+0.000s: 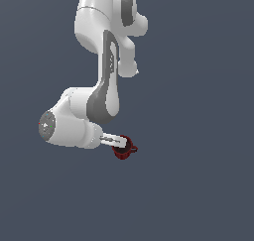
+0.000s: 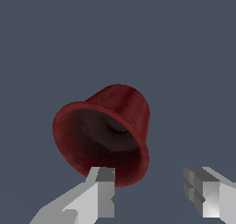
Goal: Pick up the object and move it to a goal position.
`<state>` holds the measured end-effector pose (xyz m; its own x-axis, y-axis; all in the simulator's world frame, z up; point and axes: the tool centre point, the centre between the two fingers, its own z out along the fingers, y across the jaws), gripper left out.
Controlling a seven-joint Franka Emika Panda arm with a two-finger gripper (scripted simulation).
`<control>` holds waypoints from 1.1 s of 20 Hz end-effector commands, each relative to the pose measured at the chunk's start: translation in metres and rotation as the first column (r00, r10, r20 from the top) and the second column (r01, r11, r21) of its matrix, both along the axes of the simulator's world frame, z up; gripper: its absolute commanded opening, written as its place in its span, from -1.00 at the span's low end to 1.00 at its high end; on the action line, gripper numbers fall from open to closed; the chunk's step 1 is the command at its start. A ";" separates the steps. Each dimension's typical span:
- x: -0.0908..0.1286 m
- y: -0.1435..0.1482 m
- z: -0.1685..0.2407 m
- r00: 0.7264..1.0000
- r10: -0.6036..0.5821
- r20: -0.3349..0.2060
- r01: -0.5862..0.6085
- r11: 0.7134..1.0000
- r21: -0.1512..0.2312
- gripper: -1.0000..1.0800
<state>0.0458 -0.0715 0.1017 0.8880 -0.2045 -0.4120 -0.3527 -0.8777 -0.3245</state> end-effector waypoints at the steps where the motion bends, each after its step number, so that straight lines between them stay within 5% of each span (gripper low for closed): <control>1: 0.000 0.000 0.000 1.000 -0.001 -0.002 0.001 1.000 0.006 0.23; 16: -0.009 0.013 -0.024 1.000 -0.001 -0.002 0.001 1.000 0.004 0.23; 17: -0.009 0.013 -0.024 1.000 -0.001 -0.002 0.001 1.000 0.004 -1.00; 22: -0.009 0.013 -0.024 1.000 -0.001 -0.002 0.001 1.000 0.004 -1.00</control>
<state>0.0368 -0.0583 0.0781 0.8873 -0.2029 -0.4142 -0.3535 -0.8761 -0.3280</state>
